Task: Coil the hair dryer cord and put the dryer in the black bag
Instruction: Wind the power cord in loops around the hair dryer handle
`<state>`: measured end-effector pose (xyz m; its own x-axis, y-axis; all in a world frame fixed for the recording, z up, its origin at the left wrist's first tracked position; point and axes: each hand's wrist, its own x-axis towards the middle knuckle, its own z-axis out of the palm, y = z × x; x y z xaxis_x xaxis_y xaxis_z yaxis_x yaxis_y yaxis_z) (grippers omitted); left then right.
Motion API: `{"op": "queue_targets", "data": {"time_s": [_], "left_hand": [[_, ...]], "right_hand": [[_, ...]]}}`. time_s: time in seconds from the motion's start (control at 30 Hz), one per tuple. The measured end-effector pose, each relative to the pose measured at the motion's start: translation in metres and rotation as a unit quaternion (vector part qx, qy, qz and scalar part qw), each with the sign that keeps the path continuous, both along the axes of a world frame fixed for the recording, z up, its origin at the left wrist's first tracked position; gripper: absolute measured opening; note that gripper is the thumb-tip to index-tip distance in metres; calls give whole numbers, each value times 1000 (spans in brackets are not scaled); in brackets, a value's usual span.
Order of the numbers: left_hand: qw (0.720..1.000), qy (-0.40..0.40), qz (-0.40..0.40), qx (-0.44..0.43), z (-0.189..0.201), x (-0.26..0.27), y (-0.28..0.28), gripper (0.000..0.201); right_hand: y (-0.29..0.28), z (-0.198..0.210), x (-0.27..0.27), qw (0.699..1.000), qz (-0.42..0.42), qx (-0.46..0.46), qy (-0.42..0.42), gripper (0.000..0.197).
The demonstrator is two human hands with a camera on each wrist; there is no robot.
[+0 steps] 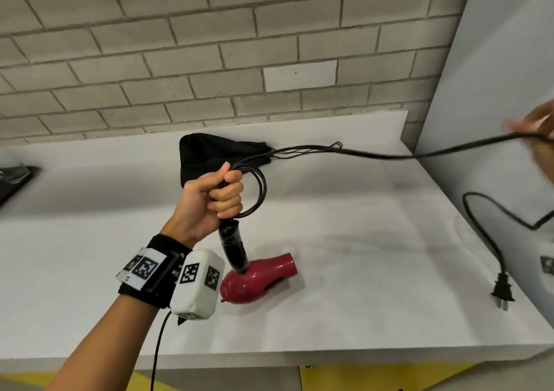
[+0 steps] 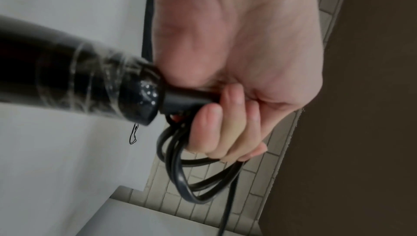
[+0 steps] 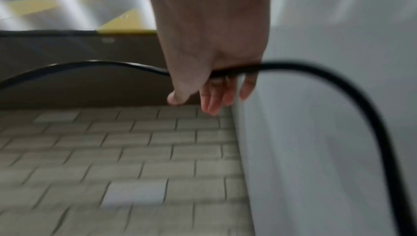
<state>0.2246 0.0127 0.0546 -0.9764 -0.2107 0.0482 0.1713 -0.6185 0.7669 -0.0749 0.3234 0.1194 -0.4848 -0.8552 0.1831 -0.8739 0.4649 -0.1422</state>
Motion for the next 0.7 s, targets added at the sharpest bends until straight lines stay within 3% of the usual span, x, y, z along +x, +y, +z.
{"op": "queue_targets", "data": {"time_s": [0.03, 0.1, 0.17, 0.23, 0.33, 0.43, 0.53, 0.63, 0.7], "left_hand": [[1000, 3, 5, 10, -3, 0, -2, 22], [1000, 13, 3, 25, -6, 2, -2, 22], [1000, 11, 14, 21, -8, 1, -1, 22], [1000, 8, 17, 12, -7, 1, 2, 21], [1000, 1, 19, -8, -6, -1, 8, 20], [1000, 2, 16, -8, -3, -5, 13, 20], [1000, 14, 6, 2, -1, -8, 16, 20], [999, 31, -3, 23, 1, -9, 15, 21], [999, 28, 5, 18, 2, -9, 15, 24]], "right_hand": [[-3, -12, -10, 994, -21, 45, -100, 101], [1, -78, -30, 991, -56, 112, -40, 95], [0, -118, -4, 956, 21, 268, -120, 107], [-1, -119, 10, 931, 45, 298, -206, 119], [-17, -92, 22, 959, 62, 145, -234, 125], [-51, -69, 63, 960, 130, -23, -246, 101], [-77, -83, 97, 950, 162, 0, -266, 77], [-70, -106, 107, 965, 148, -110, -186, 38], [-56, -108, 107, 964, 146, -203, -91, 28]]}}
